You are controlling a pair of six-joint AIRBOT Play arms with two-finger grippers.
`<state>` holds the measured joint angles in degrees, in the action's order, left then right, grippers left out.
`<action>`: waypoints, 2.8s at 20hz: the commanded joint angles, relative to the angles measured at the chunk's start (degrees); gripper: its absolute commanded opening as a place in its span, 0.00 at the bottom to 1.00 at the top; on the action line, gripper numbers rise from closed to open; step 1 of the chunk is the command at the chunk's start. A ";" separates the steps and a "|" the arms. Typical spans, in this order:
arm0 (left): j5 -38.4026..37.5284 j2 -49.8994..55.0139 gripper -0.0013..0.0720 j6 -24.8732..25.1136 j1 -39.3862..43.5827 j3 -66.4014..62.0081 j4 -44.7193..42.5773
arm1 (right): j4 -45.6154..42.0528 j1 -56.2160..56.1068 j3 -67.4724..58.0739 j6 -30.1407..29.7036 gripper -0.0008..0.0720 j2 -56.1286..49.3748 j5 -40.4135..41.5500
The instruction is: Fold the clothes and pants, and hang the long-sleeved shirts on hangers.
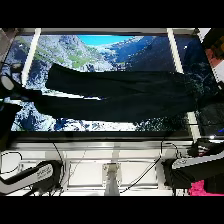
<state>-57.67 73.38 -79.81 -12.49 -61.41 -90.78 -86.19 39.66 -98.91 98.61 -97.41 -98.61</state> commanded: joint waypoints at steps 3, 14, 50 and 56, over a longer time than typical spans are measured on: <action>20.24 6.88 0.03 0.57 4.74 2.05 7.87 | -4.57 -0.02 5.46 6.36 0.04 0.48 12.70; 61.20 12.59 0.32 -0.94 10.54 0.04 30.40 | -2.14 -0.13 5.46 12.07 0.15 1.49 24.30; 37.77 -5.07 0.69 -4.81 -5.33 31.67 53.72 | 54.86 -1.27 6.80 -28.65 0.67 2.36 15.72; 38.53 -2.84 0.69 -3.28 -5.18 31.47 57.59 | 54.86 -1.75 6.54 -28.65 0.67 2.36 15.69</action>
<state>-20.05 69.56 -84.40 -17.76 -29.85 -35.59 -31.44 38.17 -92.29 69.97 -95.07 -82.96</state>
